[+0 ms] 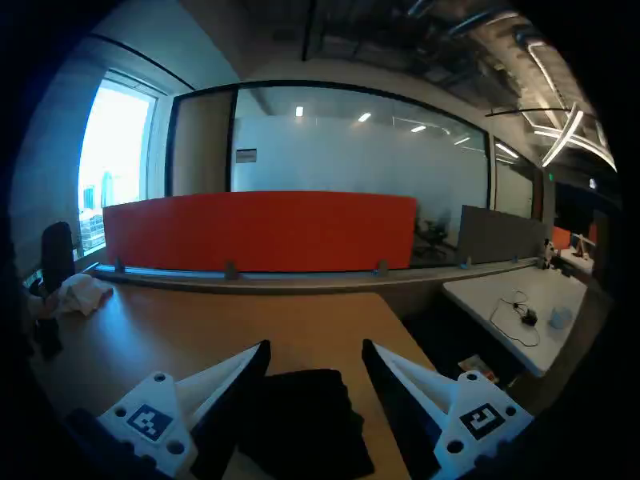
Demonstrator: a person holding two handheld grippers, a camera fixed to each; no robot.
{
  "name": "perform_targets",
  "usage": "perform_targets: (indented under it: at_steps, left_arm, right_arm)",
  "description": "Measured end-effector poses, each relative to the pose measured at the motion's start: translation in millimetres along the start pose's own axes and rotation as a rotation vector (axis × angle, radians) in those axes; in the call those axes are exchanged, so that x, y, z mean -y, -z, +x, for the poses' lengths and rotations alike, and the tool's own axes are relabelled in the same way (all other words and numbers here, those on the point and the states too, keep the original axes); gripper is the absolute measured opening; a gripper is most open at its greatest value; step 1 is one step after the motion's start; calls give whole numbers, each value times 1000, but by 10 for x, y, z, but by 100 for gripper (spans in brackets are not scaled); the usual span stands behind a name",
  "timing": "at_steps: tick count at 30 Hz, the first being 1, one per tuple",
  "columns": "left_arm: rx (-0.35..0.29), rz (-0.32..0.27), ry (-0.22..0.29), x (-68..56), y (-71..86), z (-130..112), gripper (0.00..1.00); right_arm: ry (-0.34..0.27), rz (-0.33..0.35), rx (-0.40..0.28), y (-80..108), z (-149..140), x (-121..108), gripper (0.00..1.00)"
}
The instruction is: Fold towel
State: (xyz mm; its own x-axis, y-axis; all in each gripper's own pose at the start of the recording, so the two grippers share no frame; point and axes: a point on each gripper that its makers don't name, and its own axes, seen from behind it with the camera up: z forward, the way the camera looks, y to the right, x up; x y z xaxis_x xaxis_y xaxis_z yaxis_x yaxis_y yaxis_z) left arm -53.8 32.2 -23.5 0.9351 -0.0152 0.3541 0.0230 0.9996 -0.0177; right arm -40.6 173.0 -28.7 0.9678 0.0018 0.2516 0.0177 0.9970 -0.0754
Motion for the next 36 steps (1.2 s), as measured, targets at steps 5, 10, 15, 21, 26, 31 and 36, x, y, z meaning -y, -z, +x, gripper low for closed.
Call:
perform_targets:
  at_steps: [5, 10, 15, 21, 26, 31, 36]
  left_arm:
    - [-104, 16, -17, 54, 31, 342, 96]
    - [-145, 15, -19, 76, 50, 483, 97]
    - [-161, 14, -16, 94, 56, 531, 96]
    - [-181, 11, -18, 108, 70, 611, 96]
    - [-203, 5, -8, 131, 80, 705, 96]
    - [-227, 3, 1, 160, 93, 794, 96]
    - [-244, 2, 7, 183, 97, 856, 96]
  right_arm:
    - [4, 4, -21, 0, 111, 37, 88]
    - [17, 5, -48, 11, 244, 101, 88]
    - [19, 13, -78, 14, 388, 261, 88]
    - [30, 22, -114, -22, 578, 551, 88]
    - [38, 36, -145, -37, 729, 857, 88]
    - [41, 58, -156, -51, 794, 1176, 88]
    - [47, 69, -159, -68, 804, 1447, 88]
